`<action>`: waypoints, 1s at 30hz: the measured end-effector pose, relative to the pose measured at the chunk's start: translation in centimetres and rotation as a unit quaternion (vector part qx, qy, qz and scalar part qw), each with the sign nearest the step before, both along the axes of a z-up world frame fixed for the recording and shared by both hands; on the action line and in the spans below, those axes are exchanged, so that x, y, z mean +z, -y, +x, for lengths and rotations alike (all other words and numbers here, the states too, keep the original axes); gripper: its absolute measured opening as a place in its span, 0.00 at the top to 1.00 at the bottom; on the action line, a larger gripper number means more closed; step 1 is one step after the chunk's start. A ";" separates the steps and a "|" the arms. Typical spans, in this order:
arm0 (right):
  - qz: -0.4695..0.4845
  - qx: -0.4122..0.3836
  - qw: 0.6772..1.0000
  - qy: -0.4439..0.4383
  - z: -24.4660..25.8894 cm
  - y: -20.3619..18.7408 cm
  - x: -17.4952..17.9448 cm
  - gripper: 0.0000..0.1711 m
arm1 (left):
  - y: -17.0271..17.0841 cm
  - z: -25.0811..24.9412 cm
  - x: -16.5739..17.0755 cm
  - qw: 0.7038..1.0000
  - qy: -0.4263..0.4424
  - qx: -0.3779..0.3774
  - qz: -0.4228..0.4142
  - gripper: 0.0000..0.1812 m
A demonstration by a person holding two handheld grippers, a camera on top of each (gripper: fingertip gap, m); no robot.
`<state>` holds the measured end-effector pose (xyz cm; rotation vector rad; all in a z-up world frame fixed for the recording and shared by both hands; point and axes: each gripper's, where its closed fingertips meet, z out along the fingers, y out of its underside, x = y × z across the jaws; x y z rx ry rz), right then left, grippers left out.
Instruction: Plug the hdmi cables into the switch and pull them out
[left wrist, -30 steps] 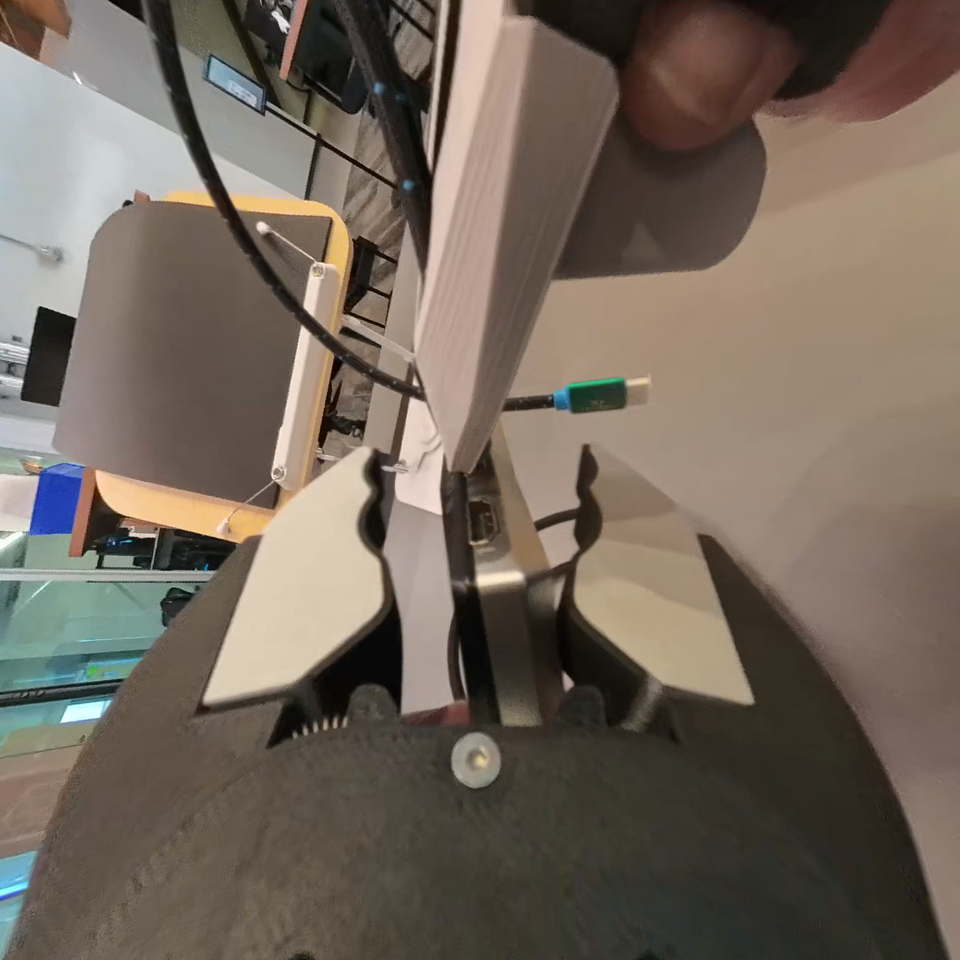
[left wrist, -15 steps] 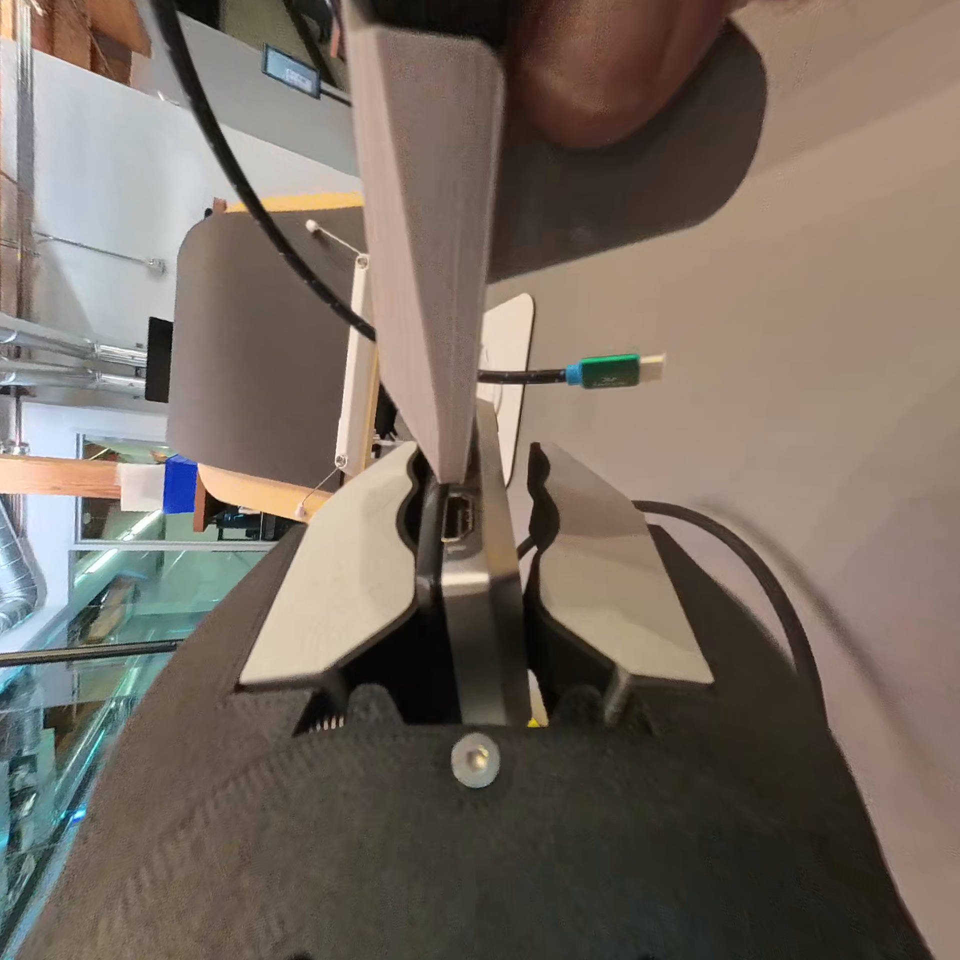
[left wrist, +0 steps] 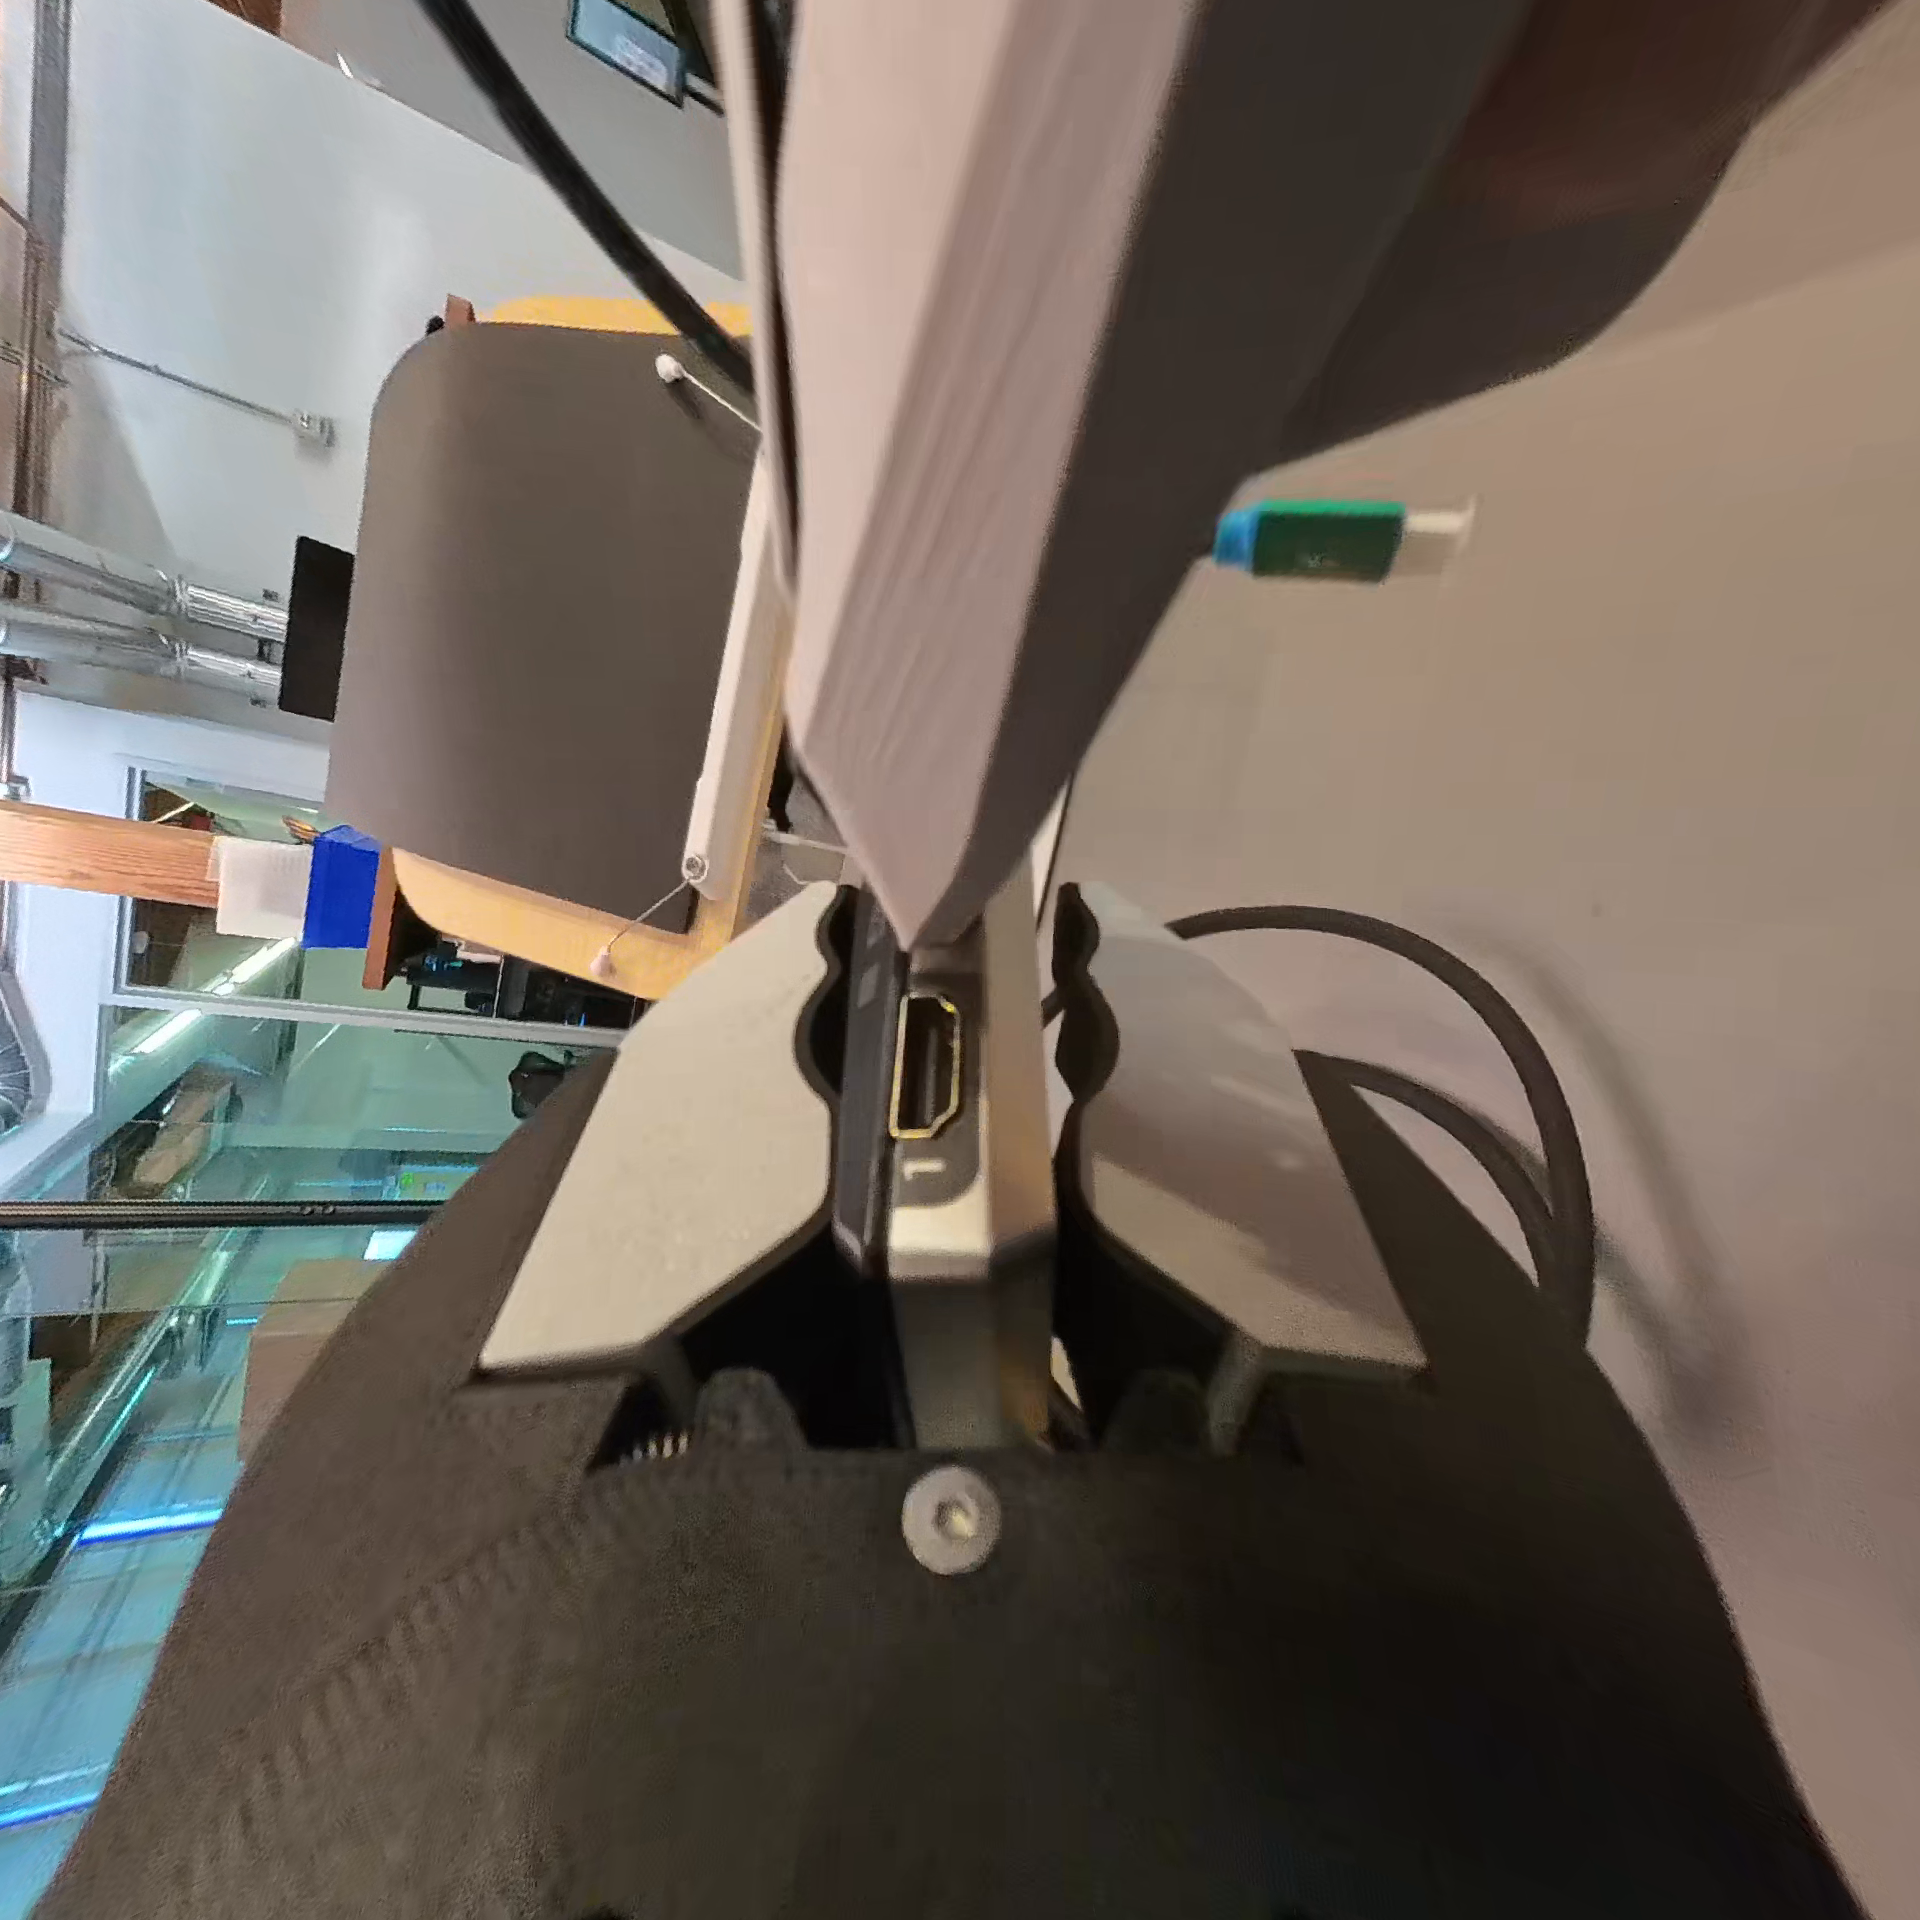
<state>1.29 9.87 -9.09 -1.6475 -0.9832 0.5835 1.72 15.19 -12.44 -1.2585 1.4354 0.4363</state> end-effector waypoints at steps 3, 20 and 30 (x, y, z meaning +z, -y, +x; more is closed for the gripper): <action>-0.045 0.022 0.996 -0.072 0.0 0.1 0.4 0.90 | 0.4 0.4 0.5 1.000 0.014 -0.014 0.001 0.80; 0.002 0.001 1.000 -0.015 0.3 0.3 0.7 0.89 | 0.6 0.6 0.5 0.999 0.027 -0.013 -0.013 0.80; -0.080 0.089 0.981 -0.153 0.1 1.7 2.5 0.88 | 1.2 0.7 1.7 0.998 0.045 -0.041 0.000 0.80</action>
